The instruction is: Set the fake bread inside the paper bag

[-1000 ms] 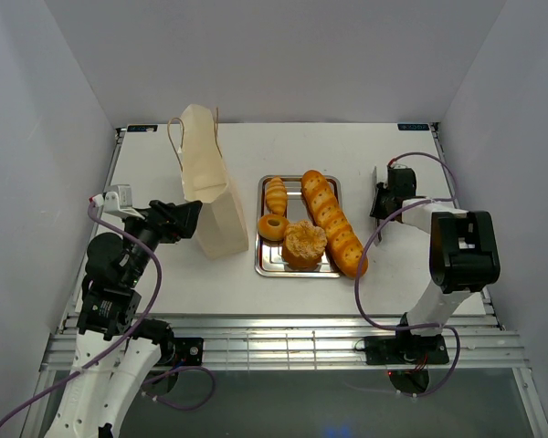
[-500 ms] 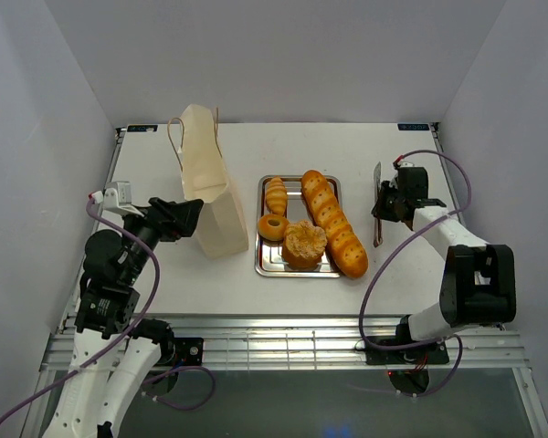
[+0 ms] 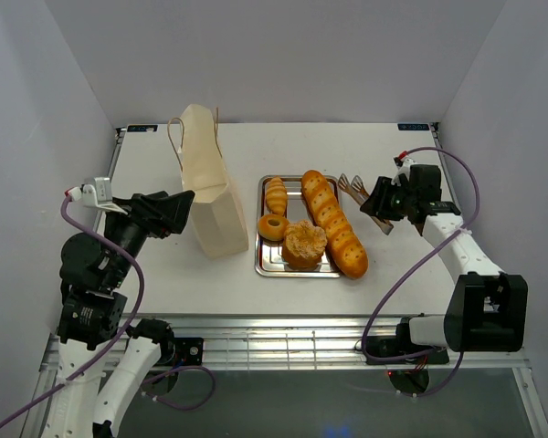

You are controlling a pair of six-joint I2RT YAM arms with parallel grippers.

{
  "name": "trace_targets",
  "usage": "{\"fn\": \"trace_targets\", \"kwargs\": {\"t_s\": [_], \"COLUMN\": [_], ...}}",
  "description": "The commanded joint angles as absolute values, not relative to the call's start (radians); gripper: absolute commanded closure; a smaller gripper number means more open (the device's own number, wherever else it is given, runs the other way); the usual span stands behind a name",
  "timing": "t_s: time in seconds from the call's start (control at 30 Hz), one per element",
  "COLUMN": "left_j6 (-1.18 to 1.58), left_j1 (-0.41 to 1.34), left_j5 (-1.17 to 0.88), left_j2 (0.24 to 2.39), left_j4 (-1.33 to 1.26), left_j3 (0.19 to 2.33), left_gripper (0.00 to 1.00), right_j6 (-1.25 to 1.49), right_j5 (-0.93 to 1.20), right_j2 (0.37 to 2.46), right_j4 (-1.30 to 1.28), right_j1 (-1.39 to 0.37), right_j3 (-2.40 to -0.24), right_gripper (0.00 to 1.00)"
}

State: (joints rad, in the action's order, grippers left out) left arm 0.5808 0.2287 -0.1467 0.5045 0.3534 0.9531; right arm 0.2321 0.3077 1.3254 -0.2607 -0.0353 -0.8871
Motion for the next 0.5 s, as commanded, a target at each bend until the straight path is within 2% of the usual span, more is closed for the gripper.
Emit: {"fn": "trace_targets", "kwargs": {"t_s": [0.0, 0.23, 0.47], "left_j6": [0.58, 0.581, 0.511], "left_j1": [0.233, 0.232, 0.232], "left_j5": [-0.158, -0.164, -0.104], "left_j2": [0.518, 0.517, 0.557], "left_j4": [0.393, 0.405, 0.477], "left_j3": [0.985, 0.997, 1.084], "left_gripper": [0.02, 0.02, 0.02], "right_j6": [0.229, 0.227, 0.158], "right_j5": [0.403, 0.43, 0.469], "right_j2": [1.289, 1.241, 1.198], "right_j4": [-0.264, -0.275, -0.376], "right_j1": [-0.025, -0.02, -0.018], "right_j3": [-0.887, -0.839, -0.844], "right_gripper": [0.49, 0.5, 0.46]}}
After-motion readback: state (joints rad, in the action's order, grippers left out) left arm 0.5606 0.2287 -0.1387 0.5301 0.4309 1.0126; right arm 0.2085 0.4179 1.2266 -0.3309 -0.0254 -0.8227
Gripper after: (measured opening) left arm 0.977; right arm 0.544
